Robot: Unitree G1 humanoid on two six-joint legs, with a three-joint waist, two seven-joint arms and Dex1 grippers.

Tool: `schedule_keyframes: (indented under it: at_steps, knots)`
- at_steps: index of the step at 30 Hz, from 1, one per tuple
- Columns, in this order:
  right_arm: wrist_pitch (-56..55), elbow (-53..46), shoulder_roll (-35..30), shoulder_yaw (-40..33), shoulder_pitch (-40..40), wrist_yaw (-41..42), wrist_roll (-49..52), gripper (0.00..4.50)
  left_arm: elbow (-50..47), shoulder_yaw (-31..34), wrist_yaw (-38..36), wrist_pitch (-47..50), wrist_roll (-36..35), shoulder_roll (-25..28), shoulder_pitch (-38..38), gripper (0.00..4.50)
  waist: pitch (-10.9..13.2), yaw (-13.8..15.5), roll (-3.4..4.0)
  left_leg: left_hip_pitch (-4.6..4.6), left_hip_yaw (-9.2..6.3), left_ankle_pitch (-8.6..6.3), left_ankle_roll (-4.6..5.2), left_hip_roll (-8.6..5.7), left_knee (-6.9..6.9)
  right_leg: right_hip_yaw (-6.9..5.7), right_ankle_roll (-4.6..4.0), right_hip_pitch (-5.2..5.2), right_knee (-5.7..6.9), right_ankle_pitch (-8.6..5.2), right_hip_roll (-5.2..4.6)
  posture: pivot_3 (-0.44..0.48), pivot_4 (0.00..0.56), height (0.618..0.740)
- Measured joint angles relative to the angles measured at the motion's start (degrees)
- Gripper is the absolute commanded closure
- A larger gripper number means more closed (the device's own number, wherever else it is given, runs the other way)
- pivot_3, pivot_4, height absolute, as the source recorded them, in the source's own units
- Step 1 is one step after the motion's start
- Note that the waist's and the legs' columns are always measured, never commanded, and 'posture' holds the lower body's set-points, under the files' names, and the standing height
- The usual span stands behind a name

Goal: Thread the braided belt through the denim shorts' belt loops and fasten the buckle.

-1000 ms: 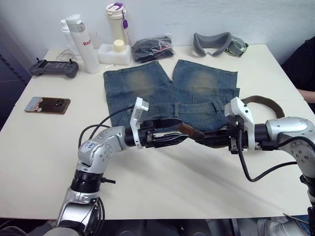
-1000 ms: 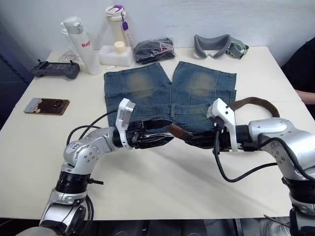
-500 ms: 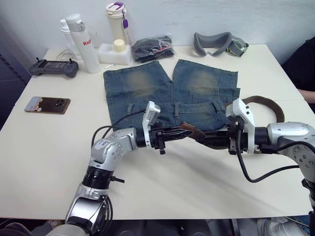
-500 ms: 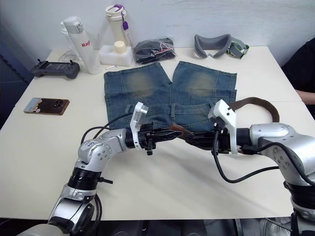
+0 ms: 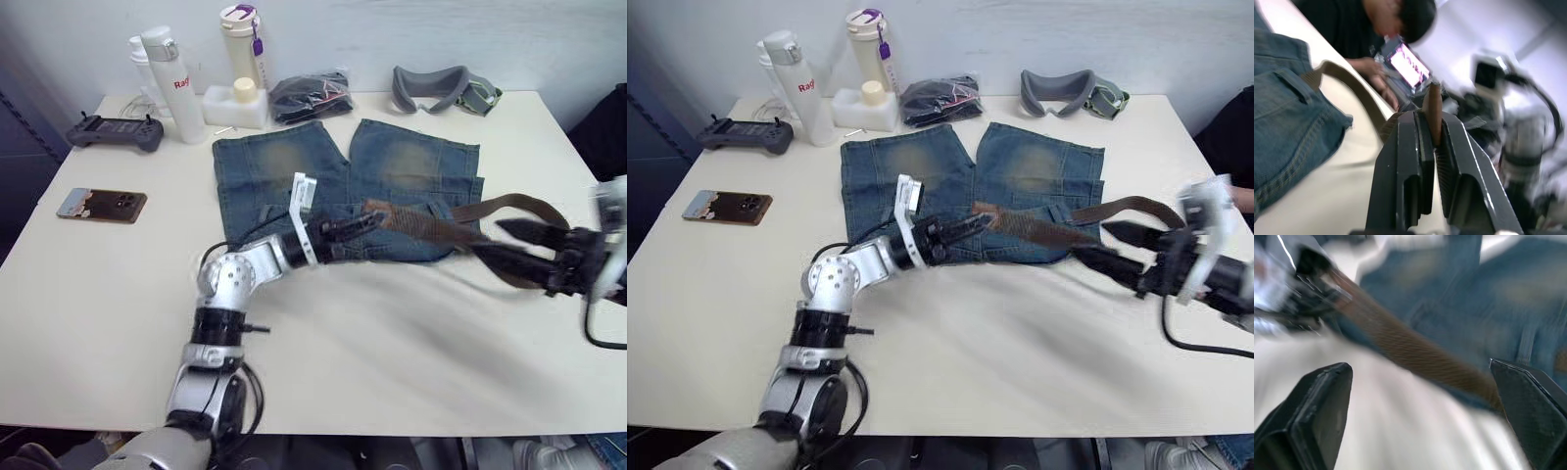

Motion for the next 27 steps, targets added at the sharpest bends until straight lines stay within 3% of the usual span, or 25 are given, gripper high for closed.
schedule_keyframes:
  at_steps: [4, 10, 16, 26, 27]
  knots:
    - [-0.2, -8.8, 5.9, -2.9, 10.5, -4.7, 11.8, 0.02, 4.3, 3.2, 3.2, 5.0, -3.4, -2.5, -2.5, 4.50, 0.0, -0.1, -0.01, 0.04, 0.07, 0.04, -0.08, 0.01, -0.02, 0.03, 0.00, -0.03, 0.06, -0.01, 0.00, 0.000, 0.150, 0.740]
    - [-4.5, -16.0, 13.3, 5.1, 20.6, -11.9, 15.7, 0.02, 4.5, 5.0, 4.4, 8.0, -7.1, -4.9, -6.0, 4.50, 0.0, -0.1, -0.06, 0.08, 0.11, 0.02, -0.04, -0.04, 0.09, 0.12, 0.09, 0.04, 0.03, 0.05, -0.01, 0.000, 0.150, 0.740]
    - [-15.0, -9.7, 26.8, 15.6, 12.9, -22.5, 10.7, 0.02, 3.4, 4.7, 7.2, 10.4, -7.8, -5.9, -4.8, 4.50, 0.0, -0.3, -0.01, 0.10, 0.11, 0.21, -0.37, -0.02, -0.15, 0.23, 0.05, -0.11, 0.06, 0.03, 0.03, 0.000, 0.150, 0.740]
    - [-24.1, -7.0, 31.8, 19.0, 7.3, -27.3, 10.8, 0.02, 3.4, 4.3, 10.9, 6.0, -6.0, -6.9, -3.0, 4.50, 0.0, -0.2, -0.01, 0.09, 0.11, 0.21, -0.37, -0.04, -0.15, 0.23, 0.04, -0.11, 0.06, 0.03, 0.02, 0.000, 0.150, 0.740]
    - [-24.8, -6.3, 31.8, 19.0, 6.8, -27.7, 10.8, 0.25, 3.4, 4.3, 11.0, 5.9, -6.0, -6.9, -3.0, 4.50, 0.0, -0.2, -0.01, 0.09, 0.11, 0.21, -0.36, -0.04, -0.17, 0.23, 0.04, -0.12, 0.06, 0.03, 0.03, 0.000, 0.150, 0.740]
